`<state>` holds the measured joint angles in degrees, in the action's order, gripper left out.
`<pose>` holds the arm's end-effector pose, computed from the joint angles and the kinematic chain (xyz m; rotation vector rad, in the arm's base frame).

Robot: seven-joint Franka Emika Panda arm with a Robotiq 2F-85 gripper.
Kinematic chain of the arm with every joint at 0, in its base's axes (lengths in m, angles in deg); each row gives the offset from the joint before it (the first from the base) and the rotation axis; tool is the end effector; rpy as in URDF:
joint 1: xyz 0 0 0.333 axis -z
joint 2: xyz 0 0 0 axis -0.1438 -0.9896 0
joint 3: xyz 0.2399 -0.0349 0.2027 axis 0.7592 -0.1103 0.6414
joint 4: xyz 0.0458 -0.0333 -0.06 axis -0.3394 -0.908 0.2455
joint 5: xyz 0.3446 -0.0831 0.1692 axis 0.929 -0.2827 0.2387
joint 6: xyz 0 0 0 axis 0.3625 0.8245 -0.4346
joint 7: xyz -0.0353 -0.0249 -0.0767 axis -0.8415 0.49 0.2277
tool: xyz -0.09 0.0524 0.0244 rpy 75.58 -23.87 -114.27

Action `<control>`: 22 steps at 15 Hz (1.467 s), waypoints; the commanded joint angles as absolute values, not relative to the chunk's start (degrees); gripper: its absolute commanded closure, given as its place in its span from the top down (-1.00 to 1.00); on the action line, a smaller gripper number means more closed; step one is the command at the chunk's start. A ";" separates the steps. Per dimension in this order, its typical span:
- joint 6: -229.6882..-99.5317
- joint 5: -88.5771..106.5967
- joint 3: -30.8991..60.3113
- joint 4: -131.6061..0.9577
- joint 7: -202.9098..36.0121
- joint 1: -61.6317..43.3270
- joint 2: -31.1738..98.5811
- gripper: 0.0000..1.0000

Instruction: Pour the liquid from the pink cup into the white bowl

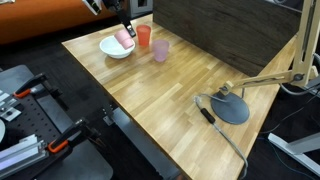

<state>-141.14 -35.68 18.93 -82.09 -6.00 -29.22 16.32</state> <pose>0.5560 0.1618 0.1683 2.2358 -0.5972 0.2420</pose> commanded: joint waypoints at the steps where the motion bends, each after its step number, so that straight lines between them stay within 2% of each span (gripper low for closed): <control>1: -137.25 -39.71 19.88 -81.40 -6.40 -29.84 15.55 -0.93; 22: -133.20 -52.21 24.36 -81.49 -6.46 -29.74 14.51 -0.93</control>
<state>-135.23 -49.82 23.74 -81.69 -6.06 -29.84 14.82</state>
